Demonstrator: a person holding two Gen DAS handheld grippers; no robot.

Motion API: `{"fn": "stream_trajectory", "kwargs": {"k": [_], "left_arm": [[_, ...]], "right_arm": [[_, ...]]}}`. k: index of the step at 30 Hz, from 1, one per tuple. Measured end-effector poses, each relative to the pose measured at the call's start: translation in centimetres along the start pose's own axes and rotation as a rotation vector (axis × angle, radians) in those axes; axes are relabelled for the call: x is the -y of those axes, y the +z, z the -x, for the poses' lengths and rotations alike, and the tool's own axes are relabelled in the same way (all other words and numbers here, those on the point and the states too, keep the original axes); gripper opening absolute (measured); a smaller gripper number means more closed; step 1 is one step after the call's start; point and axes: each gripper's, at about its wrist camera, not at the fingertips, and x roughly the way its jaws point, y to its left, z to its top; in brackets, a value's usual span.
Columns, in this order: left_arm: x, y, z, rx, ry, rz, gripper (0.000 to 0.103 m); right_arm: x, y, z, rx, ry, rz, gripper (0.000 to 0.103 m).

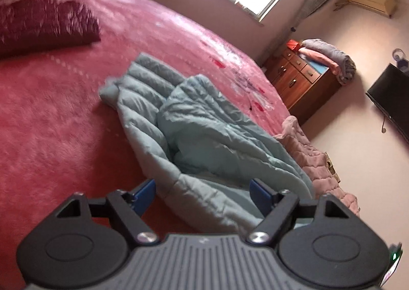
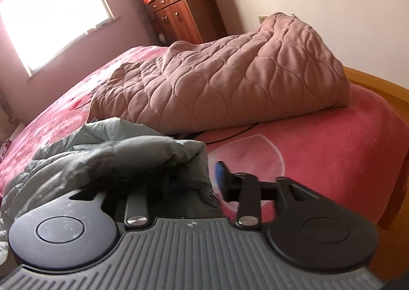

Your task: Fold large clothes

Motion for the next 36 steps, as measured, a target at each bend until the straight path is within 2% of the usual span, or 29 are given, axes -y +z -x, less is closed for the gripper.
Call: {"fn": "stream_trajectory", "kwargs": {"k": [5,6,7,8,10,11,13,15,21,28,36], "left_arm": [[-1.3,-0.1,-3.5,-0.067,0.042,0.091,0.075],[-1.7,-0.1,-4.0,-0.081,0.048,0.11,0.066],[-2.1,-0.1,-4.6,-0.096,0.05,0.137,0.05],[-2.5,-0.2,-5.0,-0.11,0.051,0.168,0.042],[-3.3,-0.2,-5.5,-0.121,0.045,0.228,0.026],[-3.4,-0.2,-5.5,-0.118,0.041,0.237,0.022],[-3.2,0.0,-5.2,-0.108,0.056,0.219,0.007],[-2.8,0.2,-4.7,-0.092,0.063,0.2,0.004],[-2.4,1.3,-0.5,0.003,0.014,0.189,0.001],[-1.7,3.4,7.2,0.134,-0.088,0.162,0.0],[-0.2,5.8,16.5,0.343,-0.191,0.101,0.0]], "right_arm": [[0.8,0.4,-1.1,-0.034,0.031,-0.01,0.063],[0.9,0.5,-1.2,-0.039,0.041,-0.016,0.063],[1.0,0.5,-1.4,-0.047,0.051,-0.02,0.063],[1.0,0.6,-1.7,-0.054,0.058,-0.02,0.063],[1.0,0.6,-2.0,-0.068,0.078,-0.017,0.053],[0.9,0.7,-2.1,-0.072,0.088,-0.015,0.049],[0.6,0.6,-2.2,-0.071,0.1,-0.002,0.04],[0.0,0.6,-2.0,-0.061,0.11,0.017,0.026],[-1.2,0.7,-0.3,0.014,0.142,0.04,0.015],[-2.9,1.4,4.4,0.129,0.196,0.077,0.011],[-8.7,4.1,13.3,0.365,0.266,0.246,0.009]]}}
